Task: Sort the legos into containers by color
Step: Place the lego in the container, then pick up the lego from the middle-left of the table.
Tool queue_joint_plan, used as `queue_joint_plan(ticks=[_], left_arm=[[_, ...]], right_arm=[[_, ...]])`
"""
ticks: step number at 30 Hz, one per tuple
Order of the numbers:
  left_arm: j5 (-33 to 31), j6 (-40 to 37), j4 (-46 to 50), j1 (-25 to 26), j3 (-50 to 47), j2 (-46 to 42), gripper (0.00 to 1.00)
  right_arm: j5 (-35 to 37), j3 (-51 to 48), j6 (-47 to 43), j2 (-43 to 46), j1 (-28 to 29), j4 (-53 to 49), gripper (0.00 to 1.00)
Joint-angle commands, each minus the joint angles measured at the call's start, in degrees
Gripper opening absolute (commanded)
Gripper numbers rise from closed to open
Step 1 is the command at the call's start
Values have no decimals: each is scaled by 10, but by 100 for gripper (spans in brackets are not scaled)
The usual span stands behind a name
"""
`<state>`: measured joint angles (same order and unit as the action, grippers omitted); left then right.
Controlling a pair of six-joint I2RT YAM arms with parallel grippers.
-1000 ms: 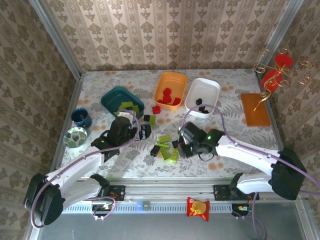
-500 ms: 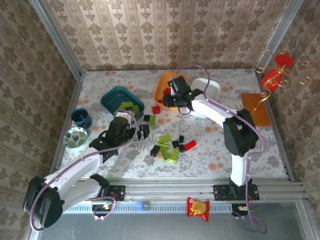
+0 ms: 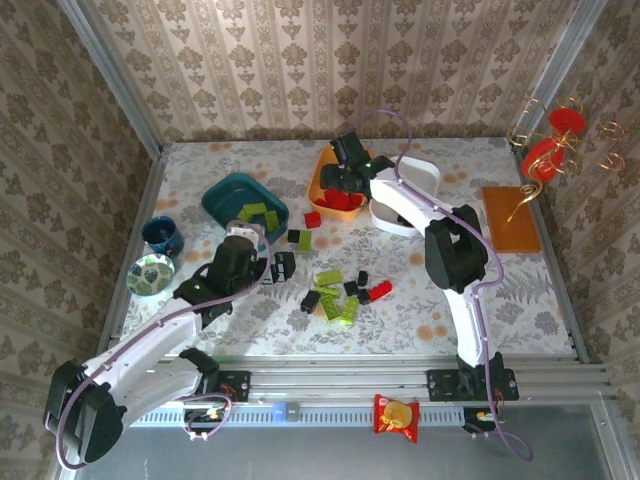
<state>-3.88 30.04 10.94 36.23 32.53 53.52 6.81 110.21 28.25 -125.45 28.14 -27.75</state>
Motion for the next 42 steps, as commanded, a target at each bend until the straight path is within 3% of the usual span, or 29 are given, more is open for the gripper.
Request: queue_joint_plan(ticks=[1, 8, 17, 21, 34, 42], left_arm=[[7, -8, 12, -4, 8, 3, 100], [85, -35, 44, 12, 38, 55, 99], [135, -51, 109, 121, 56, 150, 89], [118, -70, 139, 138, 74, 188, 78], [104, -92, 141, 156, 122, 299, 61], [88, -94, 141, 156, 127, 311, 40]], right_arm=[[12, -14, -9, 53, 1, -4, 68], [-17, -195, -19, 205, 15, 57, 69], [-10, -420, 4, 358, 24, 90, 69], [-5, -454, 12, 383, 23, 92, 69], [6, -463, 10, 394, 19, 88, 70], [9, -472, 9, 411, 15, 86, 70]])
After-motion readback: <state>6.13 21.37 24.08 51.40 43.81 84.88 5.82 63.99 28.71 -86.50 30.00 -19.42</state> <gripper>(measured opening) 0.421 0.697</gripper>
